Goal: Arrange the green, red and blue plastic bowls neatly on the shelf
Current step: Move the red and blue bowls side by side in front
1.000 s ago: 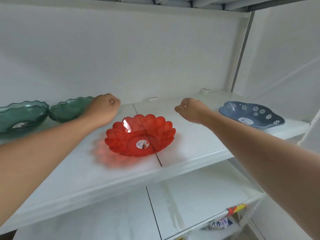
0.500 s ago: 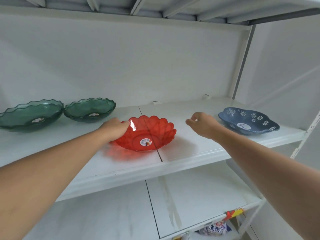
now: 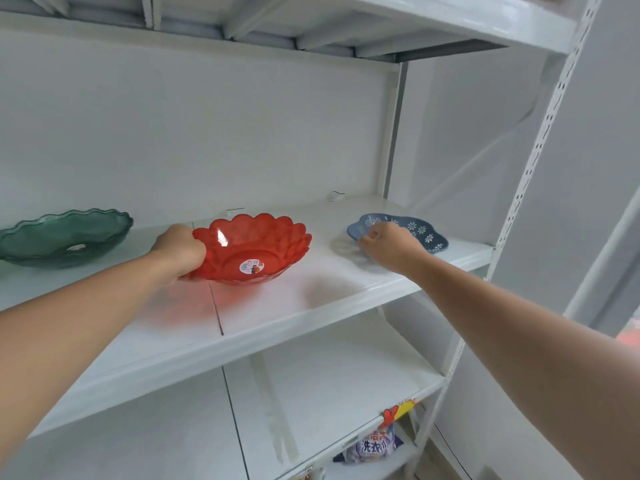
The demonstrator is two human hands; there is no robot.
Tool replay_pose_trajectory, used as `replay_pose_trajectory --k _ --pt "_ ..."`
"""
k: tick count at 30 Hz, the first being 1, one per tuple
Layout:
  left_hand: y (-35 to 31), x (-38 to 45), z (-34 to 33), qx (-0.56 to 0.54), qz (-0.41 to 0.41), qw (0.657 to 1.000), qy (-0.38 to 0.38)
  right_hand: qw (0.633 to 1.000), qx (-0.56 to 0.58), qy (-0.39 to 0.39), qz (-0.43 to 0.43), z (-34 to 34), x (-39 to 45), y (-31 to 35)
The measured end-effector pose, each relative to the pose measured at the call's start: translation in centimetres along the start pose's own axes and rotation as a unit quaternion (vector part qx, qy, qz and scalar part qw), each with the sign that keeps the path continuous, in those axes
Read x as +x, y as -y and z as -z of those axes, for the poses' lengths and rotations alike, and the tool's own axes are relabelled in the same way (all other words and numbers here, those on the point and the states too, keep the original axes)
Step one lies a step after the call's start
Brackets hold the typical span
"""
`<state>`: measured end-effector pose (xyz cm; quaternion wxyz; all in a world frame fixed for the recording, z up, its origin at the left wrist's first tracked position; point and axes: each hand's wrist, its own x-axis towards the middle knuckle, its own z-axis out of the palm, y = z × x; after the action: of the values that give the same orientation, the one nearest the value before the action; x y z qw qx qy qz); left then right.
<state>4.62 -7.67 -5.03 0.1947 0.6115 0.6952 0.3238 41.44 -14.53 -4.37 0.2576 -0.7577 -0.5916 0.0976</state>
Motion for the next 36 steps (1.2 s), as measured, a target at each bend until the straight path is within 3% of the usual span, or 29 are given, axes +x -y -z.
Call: replay_pose_trajectory --k 9,15,20,23,28,36 --pt "-8.6 0.0 -7.7 -0.037 0.012 0.999 0.003 0.997 -0.037 -0.037 -0.061 5.6 5.4 -15.1" --pt "-12.3 0.2 -11.5 -0.082 0.020 0.996 0.031 0.990 -0.039 -0.045 -0.131 5.7 8.4 -20.2" --pt "-12.4 2.2 -11.6 -0.080 0.018 0.996 0.018 0.972 0.156 0.015 -0.175 4.8 10.8 -19.7" --pt "-11.2 2.7 -10.5 -0.097 0.032 0.995 0.008 0.969 0.161 0.052 -0.179 3.3 11.9 -18.8" --pt "-8.7 1.7 -7.7 -0.063 0.041 0.997 -0.037 0.958 0.213 0.052 -0.187 2.3 12.9 -17.3" --pt "-2.4 -2.6 0.3 -0.060 0.092 0.984 -0.138 0.945 0.298 0.089 -0.101 0.0 12.9 -9.7"
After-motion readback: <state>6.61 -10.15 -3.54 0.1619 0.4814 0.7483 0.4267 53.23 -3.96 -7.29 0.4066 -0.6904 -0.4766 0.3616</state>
